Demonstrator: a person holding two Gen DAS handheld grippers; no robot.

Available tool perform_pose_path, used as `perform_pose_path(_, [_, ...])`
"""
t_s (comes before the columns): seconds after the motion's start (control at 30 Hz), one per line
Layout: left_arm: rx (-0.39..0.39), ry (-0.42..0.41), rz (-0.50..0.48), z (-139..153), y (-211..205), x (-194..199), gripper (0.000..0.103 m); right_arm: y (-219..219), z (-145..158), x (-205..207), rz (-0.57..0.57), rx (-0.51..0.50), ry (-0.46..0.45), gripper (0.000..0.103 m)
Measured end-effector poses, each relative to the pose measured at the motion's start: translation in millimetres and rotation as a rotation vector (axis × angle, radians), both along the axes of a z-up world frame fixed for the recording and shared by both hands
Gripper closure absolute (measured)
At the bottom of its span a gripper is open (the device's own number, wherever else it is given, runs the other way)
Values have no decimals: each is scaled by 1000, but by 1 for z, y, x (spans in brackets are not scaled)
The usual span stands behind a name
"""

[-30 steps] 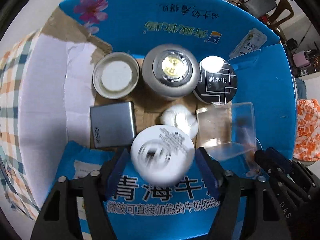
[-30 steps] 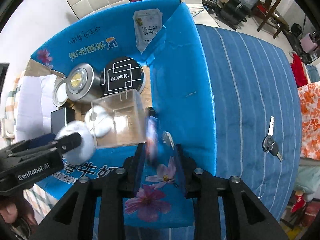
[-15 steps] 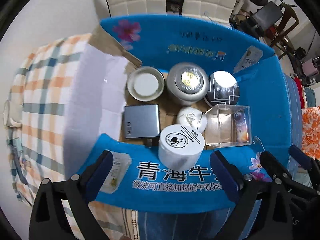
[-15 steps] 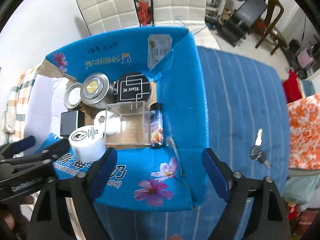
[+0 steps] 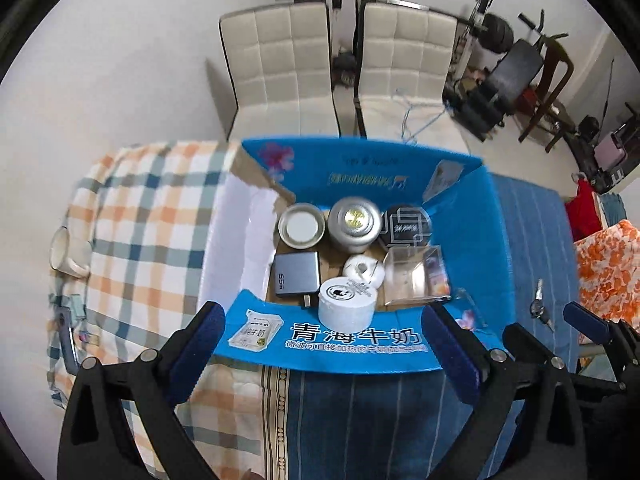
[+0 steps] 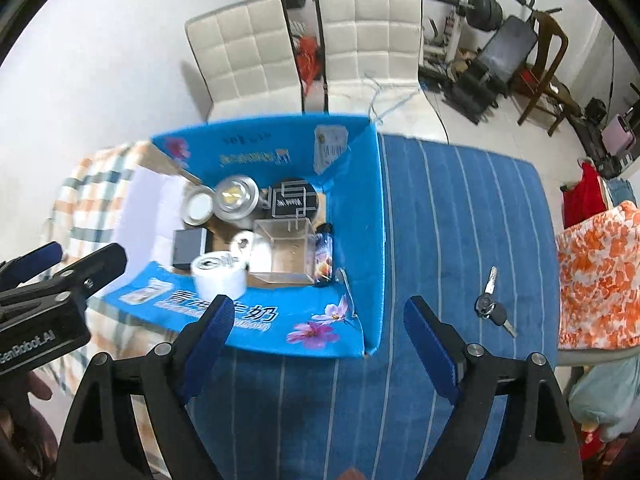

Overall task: Organize rigid objects
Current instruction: 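Open both tools and lift them out of the box, then reach the right tool to the car key and grasp it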

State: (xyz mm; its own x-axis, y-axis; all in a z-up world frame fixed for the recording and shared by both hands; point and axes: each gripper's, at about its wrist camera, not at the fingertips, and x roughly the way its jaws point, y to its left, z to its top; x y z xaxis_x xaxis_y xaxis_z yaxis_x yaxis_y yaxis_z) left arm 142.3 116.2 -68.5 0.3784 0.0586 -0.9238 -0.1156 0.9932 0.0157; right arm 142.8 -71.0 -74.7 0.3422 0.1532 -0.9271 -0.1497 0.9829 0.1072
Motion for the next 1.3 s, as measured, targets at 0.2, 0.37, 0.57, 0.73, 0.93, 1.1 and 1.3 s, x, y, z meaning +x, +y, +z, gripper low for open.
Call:
perform_pose_path(0.2, [-19, -49, -5, 27, -13, -20, 2, -16, 36, -21, 14, 32, -52, 14])
perform_pose_path(0.37, [-58, -51, -5, 32, -30, -28, 2, -44, 43, -28, -23, 59, -56, 13])
perform_pose_path(0.57, [-78, -28, -43, 13, -73, -19, 2, -122, 11, -22, -168, 18, 16, 13])
perform_pose_path(0.73, [-79, 14, -66, -25, -113, 6, 2, -195, -40, -2, -281, -25, 96, 13])
perform_pose_path(0.93, [-61, 106, -77, -82, -149, 45, 2, -240, -119, 33, -327, -21, 221, 13])
perform_pose_path(1.1, [-34, 163, -81, -112, -160, 64, 2, -240, -183, 62, -331, -34, 299, 13])
perform_pose_path(1.3, [-16, 187, -79, -119, -157, 73, 2, -225, -217, 67, -303, -108, 265, 23])
